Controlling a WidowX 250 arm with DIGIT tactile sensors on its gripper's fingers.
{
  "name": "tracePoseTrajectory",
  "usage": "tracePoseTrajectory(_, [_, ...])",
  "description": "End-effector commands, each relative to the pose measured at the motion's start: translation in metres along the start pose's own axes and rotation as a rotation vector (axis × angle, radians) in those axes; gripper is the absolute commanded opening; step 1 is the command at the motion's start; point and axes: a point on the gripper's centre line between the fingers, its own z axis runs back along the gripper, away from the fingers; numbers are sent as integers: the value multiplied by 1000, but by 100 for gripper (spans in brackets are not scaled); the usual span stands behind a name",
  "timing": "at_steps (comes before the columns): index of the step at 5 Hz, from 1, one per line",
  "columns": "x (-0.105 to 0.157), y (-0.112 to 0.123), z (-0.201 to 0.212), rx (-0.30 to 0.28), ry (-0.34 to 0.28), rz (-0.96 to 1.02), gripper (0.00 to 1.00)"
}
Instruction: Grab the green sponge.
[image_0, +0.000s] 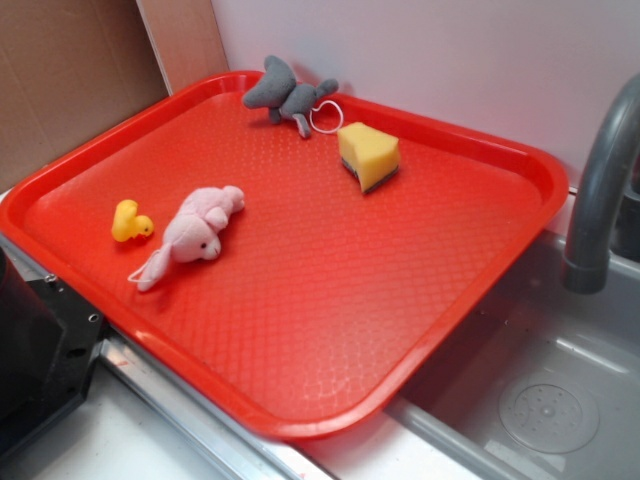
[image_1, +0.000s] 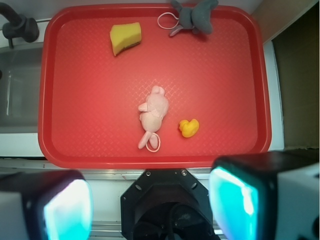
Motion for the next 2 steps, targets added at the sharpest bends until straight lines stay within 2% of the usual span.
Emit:
tracePoseTrajectory(1, [0,0,0,0,0,0,100])
tracePoseTrajectory(2, [39,22,-24,98,-42,206,100])
